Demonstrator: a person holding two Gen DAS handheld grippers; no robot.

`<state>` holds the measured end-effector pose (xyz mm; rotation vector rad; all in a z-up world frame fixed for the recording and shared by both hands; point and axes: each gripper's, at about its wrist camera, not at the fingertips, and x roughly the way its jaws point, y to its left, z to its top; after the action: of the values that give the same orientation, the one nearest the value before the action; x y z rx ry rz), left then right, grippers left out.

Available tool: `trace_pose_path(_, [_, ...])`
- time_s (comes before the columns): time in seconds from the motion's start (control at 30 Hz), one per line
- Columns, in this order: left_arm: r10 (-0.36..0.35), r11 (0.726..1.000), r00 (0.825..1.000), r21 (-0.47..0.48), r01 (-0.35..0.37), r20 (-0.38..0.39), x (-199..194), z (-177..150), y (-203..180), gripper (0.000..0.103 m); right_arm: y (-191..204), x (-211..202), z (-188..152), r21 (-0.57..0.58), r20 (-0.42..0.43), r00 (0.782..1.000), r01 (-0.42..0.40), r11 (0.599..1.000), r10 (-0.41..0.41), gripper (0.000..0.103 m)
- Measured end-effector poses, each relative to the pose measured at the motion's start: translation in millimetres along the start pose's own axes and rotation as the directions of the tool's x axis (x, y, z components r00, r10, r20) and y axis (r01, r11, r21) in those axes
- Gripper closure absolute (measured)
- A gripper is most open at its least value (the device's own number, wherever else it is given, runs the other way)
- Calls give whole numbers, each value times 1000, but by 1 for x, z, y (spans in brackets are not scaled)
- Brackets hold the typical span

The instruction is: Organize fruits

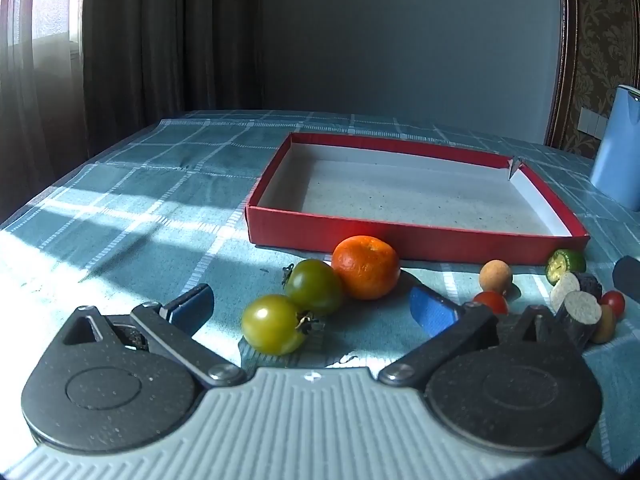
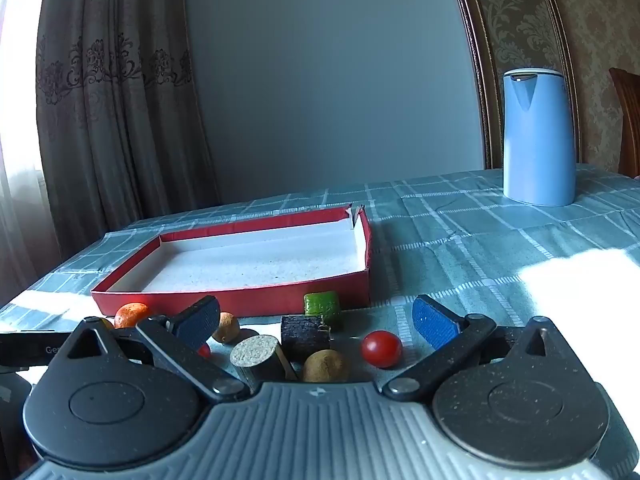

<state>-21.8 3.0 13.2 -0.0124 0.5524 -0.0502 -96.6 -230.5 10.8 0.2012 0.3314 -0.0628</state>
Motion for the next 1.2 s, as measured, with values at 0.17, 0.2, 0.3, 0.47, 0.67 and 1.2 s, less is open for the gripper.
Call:
trace_pose_path(0.17, [8, 1000, 1000, -4, -8, -13, 2, -1, 2, 0, -3, -1, 0, 22, -1, 1000, -7, 1000, 7, 0])
trace_pose_path(0.2, [8, 1000, 1000, -5, -8, -12, 2, -1, 2, 0, -3, -1, 0, 23, -1, 1000, -9, 1000, 9, 0])
trace_pose_path(0.3, [15, 1000, 1000, -7, -15, -7, 1, -2, 2, 0, -3, -1, 0, 21, -5, 1000, -9, 1000, 9, 0])
trace_pose_path(0.47, [22, 1000, 1000, -10, -22, 0, 0, -2, 2, 0, -4, 2, 0, 19, -13, 1000, -15, 1000, 15, 0])
trace_pose_path(0.67, [22, 1000, 1000, -12, -22, 4, -1, -2, 3, 0, -7, 6, 0, 48, -49, 998, -29, 998, 31, 0])
trace_pose_path(1.2, [17, 1000, 1000, -23, -17, 7, -2, -2, 4, 0, -15, -2, 0, -7, -105, 992, -64, 998, 63, 0])
